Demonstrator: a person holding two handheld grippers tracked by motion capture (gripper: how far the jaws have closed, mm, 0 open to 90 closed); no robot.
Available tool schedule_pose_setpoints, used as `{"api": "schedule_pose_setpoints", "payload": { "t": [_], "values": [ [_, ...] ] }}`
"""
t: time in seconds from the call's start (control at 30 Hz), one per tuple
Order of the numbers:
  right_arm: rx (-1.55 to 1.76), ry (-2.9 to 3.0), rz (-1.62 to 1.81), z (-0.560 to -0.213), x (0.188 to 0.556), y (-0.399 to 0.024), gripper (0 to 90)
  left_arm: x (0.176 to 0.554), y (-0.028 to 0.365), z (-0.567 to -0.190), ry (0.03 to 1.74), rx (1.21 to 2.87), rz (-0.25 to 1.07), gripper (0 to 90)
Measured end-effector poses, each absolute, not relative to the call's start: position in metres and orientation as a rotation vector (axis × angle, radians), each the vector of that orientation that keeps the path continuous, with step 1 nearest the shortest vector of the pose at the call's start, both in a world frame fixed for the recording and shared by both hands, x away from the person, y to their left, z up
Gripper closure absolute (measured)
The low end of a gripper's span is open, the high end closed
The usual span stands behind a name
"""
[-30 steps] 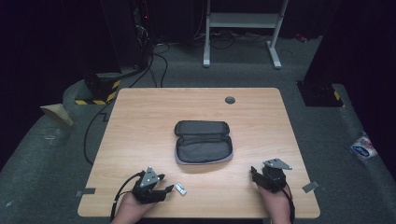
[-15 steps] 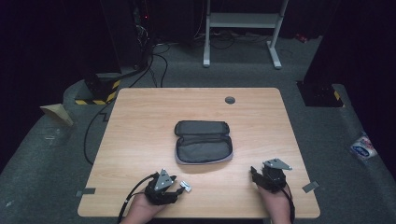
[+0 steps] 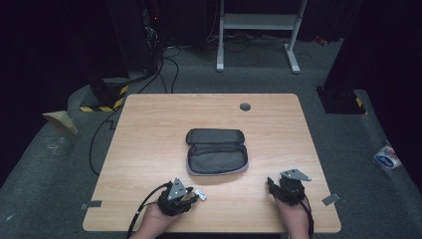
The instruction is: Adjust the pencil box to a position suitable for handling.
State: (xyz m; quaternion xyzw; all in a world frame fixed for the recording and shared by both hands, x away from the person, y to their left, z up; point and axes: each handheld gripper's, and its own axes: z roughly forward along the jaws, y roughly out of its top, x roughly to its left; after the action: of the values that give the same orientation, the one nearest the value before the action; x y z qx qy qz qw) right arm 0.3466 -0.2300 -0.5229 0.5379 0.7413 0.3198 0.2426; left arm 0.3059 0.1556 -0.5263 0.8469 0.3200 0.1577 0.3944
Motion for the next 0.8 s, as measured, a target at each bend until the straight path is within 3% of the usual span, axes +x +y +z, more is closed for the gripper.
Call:
{"api": "schedule_pose_setpoints", "payload": {
  "t": [0.4, 0.57, 0.67, 0.8],
  "values": [
    [1.473, 2.025, 0.875, -0.523, 0.347, -0.23, 42.2, 0.31, 0.153, -0.526, 0.78, 2.159, 0.41, 73.6],
    [1.47, 2.026, 0.875, -0.523, 0.347, -0.23, 42.3, 0.311, 0.151, -0.525, 0.783, 2.159, 0.428, 53.9],
    [1.471, 2.026, 0.874, -0.523, 0.346, -0.23, 42.3, 0.314, 0.147, -0.524, 0.791, 2.151, 0.411, 48.3],
    [1.473, 2.024, 0.874, -0.523, 0.346, -0.23, 42.5, 0.314, 0.138, -0.523, 0.771, 2.145, 0.39, 47.1]
  ]
}}
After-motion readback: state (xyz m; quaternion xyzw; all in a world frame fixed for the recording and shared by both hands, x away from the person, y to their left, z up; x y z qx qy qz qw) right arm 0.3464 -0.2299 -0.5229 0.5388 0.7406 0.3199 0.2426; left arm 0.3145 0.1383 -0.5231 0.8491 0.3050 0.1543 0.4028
